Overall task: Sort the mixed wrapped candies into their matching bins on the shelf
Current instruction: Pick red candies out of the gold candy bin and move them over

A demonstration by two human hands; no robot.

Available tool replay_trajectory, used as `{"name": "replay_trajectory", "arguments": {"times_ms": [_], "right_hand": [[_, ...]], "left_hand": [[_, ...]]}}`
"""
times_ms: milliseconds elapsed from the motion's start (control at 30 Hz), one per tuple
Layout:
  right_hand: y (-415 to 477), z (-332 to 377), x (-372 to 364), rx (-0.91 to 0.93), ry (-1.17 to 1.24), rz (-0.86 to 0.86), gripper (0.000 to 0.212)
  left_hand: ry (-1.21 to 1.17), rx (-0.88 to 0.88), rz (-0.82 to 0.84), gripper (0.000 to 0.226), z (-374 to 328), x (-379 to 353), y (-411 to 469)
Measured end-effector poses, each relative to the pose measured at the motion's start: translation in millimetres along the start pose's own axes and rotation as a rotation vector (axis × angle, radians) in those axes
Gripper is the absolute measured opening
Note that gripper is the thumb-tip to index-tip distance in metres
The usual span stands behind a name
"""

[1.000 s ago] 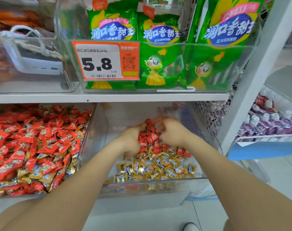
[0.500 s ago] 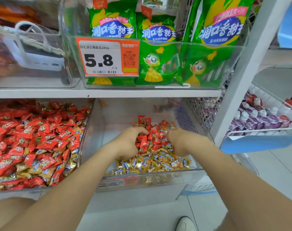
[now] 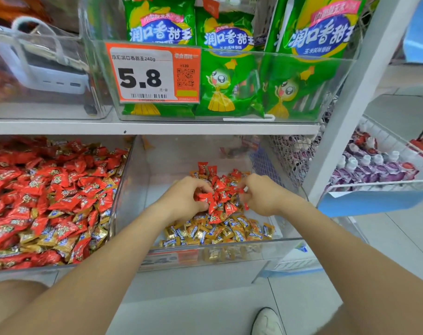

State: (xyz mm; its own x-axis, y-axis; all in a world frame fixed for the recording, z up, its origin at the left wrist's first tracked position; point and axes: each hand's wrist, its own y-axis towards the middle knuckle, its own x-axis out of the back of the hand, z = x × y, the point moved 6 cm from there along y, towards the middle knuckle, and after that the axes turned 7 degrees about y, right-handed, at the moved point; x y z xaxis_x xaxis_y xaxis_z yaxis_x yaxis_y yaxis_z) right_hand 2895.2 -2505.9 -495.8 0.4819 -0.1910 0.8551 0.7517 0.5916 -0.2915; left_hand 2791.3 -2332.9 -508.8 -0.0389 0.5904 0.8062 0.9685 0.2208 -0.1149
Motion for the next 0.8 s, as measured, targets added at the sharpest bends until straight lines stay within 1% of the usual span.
{"name": "replay_trajectory", "arguments": {"times_ms": [100,200,233,300,400,467,500,600,700,733,800], "right_hand": [[-3,2,8,0.009,0.088,-0.037,0.035],[-7,3,8,-0.002,0.143,-0.035,0.039],[-8,3,7,-0.003,0.16,-0.031,0.038],[-8,5,8,-0.005,0.224,-0.037,0.026],[-12,13,9,0.009,0.36,-0.042,0.026],[-14,17,6,0.027,0.42,-0.007,0.027],[-14,19,4,0.04,0.438,0.018,0.03],[-13,24,-2,0.044,0.483,0.055,0.034],[-10,31,-7,0.017,0.561,0.081,0.026],[-8,34,-7,0.008,0.569,0.066,0.028],[-5,37,-2,0.002,0.516,-0.04,0.036]], "left_hand": [[-0.141,0.083,0.038,0.033,4,-1,-1],[-0.289,0.17,0.098,0.024,8,-7,-5],[-0.34,0.195,0.097,0.023,9,-8,-5],[-0.446,0.25,0.082,0.024,10,-9,-4],[-0.55,0.321,0.064,0.021,14,-7,-2],[-0.549,0.345,0.059,0.019,17,-4,-4],[-0.532,0.352,0.057,0.02,17,-4,-4],[-0.437,0.364,0.058,0.039,18,-6,-6],[-0.356,0.353,0.061,0.045,14,-8,-7],[-0.309,0.35,0.055,0.042,14,-8,-7],[-0.232,0.341,0.039,0.04,14,-6,-7]]}}
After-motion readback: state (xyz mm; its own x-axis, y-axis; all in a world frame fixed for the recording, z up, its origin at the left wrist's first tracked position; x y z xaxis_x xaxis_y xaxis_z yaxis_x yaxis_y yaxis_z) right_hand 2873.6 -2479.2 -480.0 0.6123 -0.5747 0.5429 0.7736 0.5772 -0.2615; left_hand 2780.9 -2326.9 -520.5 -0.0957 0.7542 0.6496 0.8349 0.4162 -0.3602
